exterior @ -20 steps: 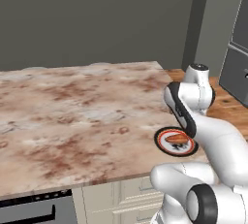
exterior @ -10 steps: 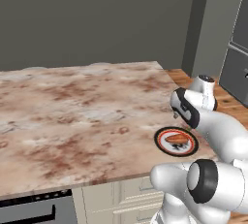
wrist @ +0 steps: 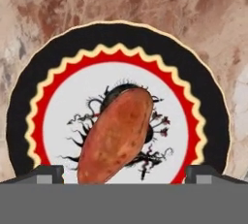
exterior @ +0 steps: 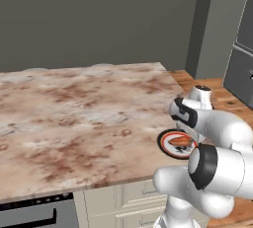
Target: Place the sweet potato on the bottom rack of the oven.
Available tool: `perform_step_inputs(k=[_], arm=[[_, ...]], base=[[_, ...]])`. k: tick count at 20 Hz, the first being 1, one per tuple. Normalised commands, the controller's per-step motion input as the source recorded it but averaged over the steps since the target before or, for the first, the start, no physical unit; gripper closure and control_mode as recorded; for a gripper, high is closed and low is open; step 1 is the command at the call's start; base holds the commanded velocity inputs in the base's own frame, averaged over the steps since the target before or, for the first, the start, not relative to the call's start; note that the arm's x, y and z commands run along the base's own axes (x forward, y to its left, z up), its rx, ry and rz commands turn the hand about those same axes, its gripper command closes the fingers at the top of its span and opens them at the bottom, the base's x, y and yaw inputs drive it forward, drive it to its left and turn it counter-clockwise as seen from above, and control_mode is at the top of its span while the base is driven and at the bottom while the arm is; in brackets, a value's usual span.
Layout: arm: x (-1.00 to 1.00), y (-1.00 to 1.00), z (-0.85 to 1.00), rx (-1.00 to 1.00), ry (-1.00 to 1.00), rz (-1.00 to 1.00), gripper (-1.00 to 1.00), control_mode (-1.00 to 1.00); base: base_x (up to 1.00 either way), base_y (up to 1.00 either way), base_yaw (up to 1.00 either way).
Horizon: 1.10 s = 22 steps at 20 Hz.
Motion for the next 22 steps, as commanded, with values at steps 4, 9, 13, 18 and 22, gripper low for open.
perform_step_inputs(k=[4,9,13,18,22], arm=[[0.14,-0.03,-0.38,0.0,0.0,-0.06,-1.0,-1.0],[0.11,-0.06,-0.34,0.0,0.0,-0.03,-1.0,-1.0],[0.01,0.0,-0.37,0.0,0.01,-0.01,-1.0,-1.0],[0.0,0.0,-0.24,0.0,0.0,0.0,-1.0,-1.0],[0.0,0.0,-0.24,0.01,0.0,0.0,1.0,-1.0]], base=[[0.0,0.0,0.0],[0.0,0.0,0.0],[0.0,0.0,0.0],[0.0,0.0,0.0],[0.0,0.0,0.0]])
